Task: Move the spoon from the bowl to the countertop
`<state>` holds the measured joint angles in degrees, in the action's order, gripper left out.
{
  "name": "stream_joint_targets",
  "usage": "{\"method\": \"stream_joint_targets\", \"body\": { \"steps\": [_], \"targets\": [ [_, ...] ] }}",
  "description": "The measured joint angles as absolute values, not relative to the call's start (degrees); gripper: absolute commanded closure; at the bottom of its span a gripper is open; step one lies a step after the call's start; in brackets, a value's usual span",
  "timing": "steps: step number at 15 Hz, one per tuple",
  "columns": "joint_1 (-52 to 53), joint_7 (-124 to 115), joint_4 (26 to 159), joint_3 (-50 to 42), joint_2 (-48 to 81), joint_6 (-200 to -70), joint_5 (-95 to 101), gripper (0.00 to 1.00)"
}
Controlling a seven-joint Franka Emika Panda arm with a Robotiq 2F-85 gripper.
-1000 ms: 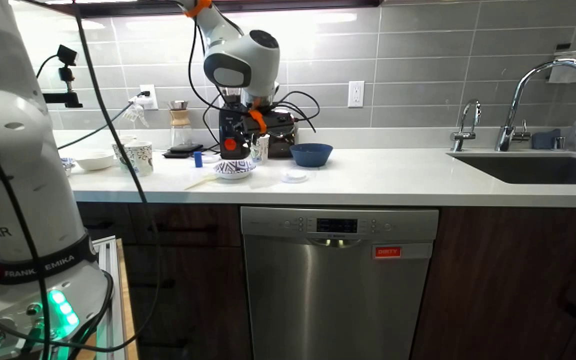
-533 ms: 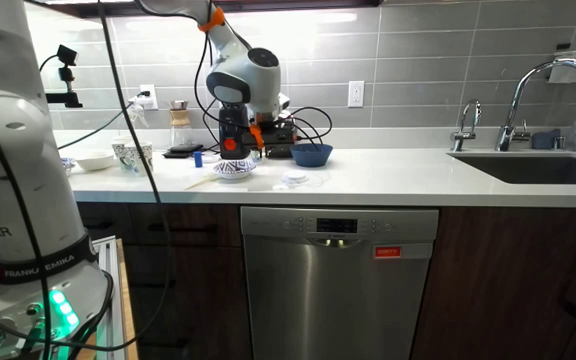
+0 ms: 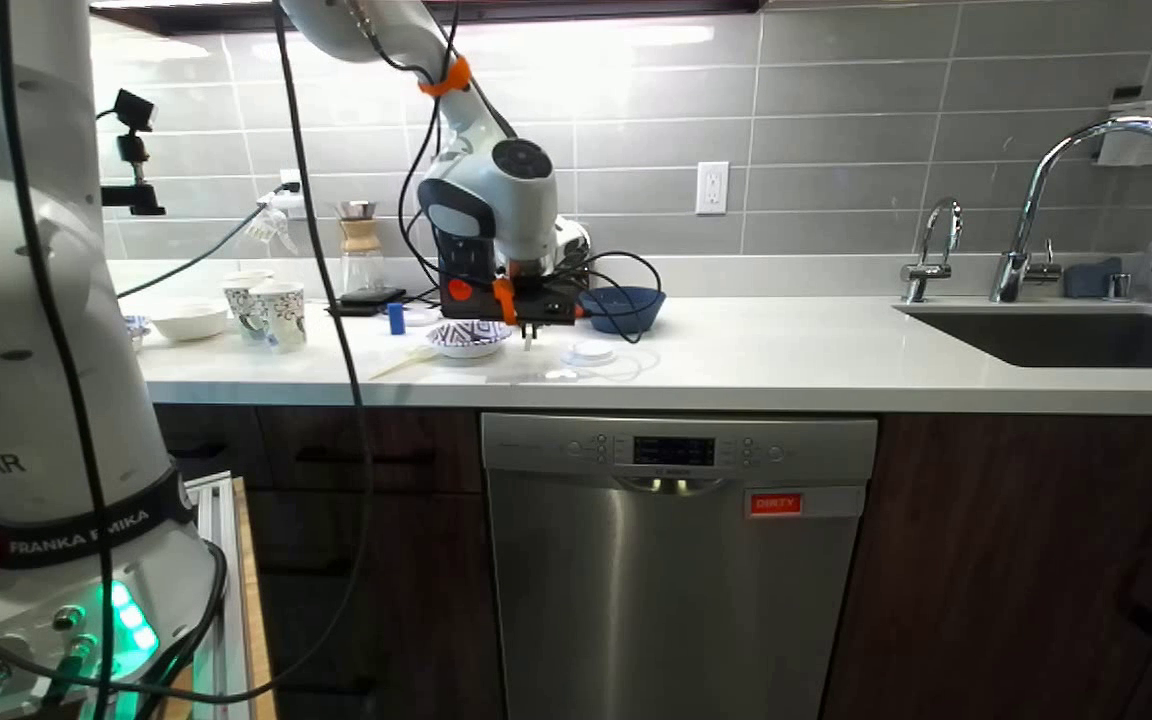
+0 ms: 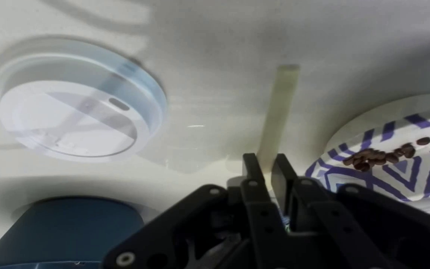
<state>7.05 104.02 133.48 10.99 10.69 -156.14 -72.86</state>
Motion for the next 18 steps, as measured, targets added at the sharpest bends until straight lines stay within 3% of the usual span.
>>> {"method": "stream_joint_targets", "body": {
  "steps": [2,3,6,12,14,18],
  "targets": [
    [7.1,104.2,132.7,11.4,12.1,-157.0,-73.8,0.97],
    [7.1,104.2,132.4,11.4,12.7,-157.1,-73.9,0.62],
    [7.1,104.2,131.8,11.4,14.1,-157.1,-73.9,0.48],
    [7.7,103.3,132.1,11.5,12.6,-157.3,-68.6,0.05],
    [8.1,100.2,133.7,11.3,9.7,-157.5,-62.1,0.0],
    [8.4,88.8,140.1,9.6,0.2,-157.7,-44.8,0.0]
  ]
}}
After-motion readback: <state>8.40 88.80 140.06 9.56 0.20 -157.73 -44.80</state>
